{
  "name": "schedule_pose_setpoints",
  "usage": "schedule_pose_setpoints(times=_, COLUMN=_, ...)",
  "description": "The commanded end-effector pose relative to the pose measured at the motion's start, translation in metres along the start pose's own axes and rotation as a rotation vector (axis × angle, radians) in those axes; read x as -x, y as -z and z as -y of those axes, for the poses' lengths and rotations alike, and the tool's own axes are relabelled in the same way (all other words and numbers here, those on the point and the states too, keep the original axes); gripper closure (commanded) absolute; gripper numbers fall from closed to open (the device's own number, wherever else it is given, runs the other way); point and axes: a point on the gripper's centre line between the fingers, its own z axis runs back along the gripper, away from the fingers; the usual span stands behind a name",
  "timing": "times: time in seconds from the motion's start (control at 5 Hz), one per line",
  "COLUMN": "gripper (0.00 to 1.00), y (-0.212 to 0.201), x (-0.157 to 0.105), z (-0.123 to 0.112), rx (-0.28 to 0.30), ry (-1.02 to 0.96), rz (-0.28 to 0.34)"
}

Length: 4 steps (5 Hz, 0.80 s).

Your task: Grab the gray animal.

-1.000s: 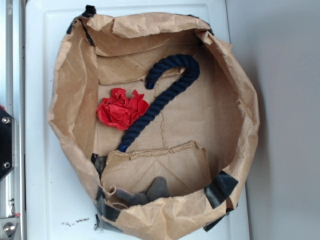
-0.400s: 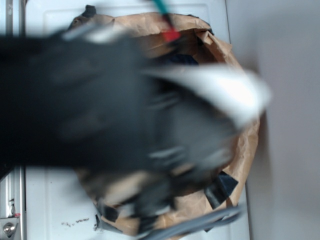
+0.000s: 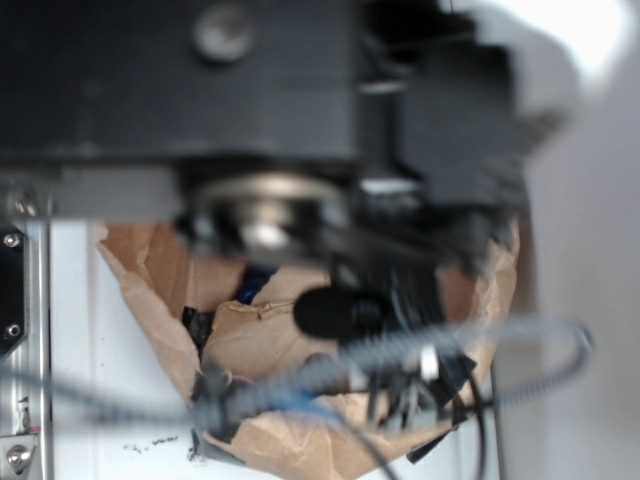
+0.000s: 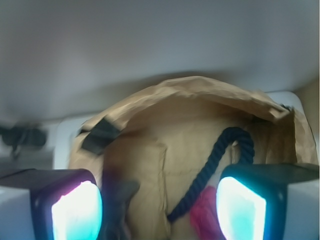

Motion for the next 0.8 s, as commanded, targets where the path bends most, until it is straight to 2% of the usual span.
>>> schedule_pose_setpoints(times=0.0, gripper=0.0, y=0.056, x=0.02, z=-0.021, rx=-0.039, ry=-0.296, rz=0.055)
schedule_pose_setpoints(times=0.2, gripper=0.0, y=0.067, x=0.036, z=-0.008, rx=0.05, ry=-0.275, rz=-0.083)
schedule_pose_setpoints(times=0.4, gripper=0.0, y=0.081, x=0.045, z=-0.001, rx=0.143, ry=-0.251, rz=-0.182)
schedule_pose_setpoints(times=0.6, gripper=0.0, y=0.082, x=0.047, z=0.002, rx=0.271, ry=-0.177, rz=-0.198)
